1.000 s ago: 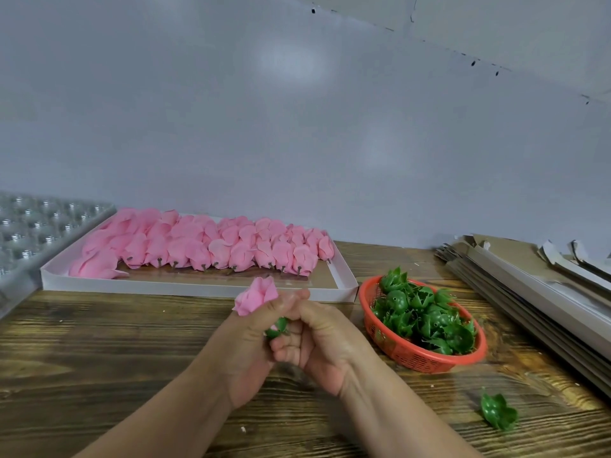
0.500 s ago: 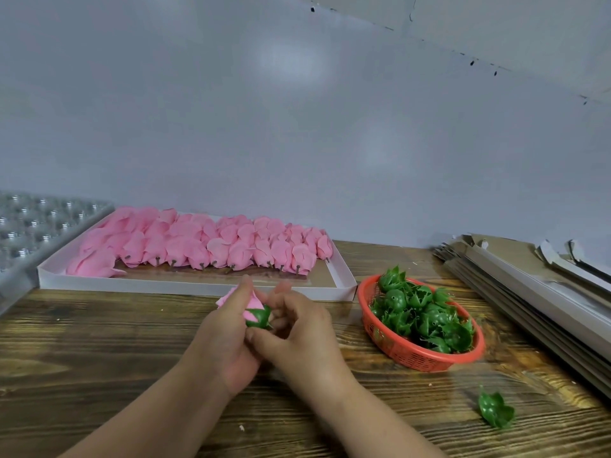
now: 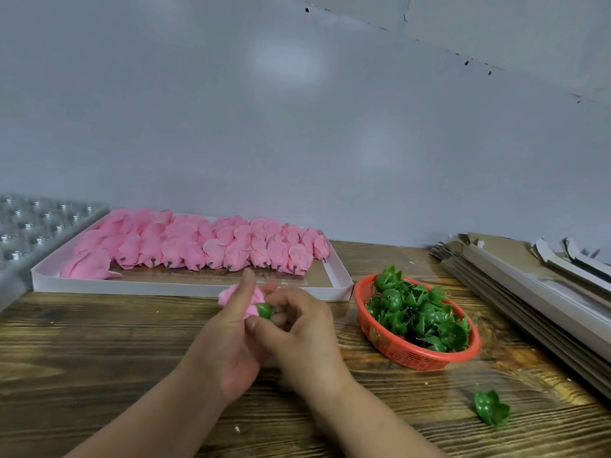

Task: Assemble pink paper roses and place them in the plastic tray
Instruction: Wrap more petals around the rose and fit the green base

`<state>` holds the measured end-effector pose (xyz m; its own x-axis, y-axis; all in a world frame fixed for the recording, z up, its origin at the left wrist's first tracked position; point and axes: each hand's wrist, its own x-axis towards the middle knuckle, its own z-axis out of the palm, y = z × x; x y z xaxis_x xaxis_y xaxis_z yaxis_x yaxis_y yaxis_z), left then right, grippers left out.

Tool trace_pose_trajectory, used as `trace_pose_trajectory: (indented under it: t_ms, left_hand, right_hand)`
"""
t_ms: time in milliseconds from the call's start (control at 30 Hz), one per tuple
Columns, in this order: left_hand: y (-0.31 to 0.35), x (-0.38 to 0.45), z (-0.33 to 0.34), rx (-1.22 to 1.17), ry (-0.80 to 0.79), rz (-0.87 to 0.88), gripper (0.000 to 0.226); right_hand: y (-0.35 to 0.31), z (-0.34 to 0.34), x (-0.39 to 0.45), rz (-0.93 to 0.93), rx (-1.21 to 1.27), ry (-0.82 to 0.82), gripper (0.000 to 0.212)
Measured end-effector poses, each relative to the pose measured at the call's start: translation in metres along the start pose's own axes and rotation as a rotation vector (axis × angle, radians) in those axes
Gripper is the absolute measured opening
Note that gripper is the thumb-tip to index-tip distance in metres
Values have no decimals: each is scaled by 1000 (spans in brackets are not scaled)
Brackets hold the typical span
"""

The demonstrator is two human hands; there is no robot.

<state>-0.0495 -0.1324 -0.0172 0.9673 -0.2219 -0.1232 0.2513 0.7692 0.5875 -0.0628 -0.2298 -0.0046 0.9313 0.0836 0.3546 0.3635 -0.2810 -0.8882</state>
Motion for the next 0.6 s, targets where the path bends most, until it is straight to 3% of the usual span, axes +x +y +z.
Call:
trace_pose_trajectory:
  t_ms: [133,267,333,433,533,600]
  left_hand:
    - [-1,0,-3,134,-70,21,69]
    - [1,0,-6,221,-88,52,40]
    - [2,1,-9,261,-137,30,43]
    - [3,-1,-9,247,-152,-27,53]
    - [3,-1,-3,197,-87,-6,36]
    - [3,-1,2,157,-47,33,38]
  right_hand:
    - [-5,-5,2,179,334,-96,17]
    - [-5,-8,2,362,605,-238,23]
    - [-6,-10,4,413,675,-271,13]
    - [-7,-10,5,460,722,-277,11]
    - [-3,-3,3,436,672,-199,10]
    - [-2,2,1,368,601,-136,11]
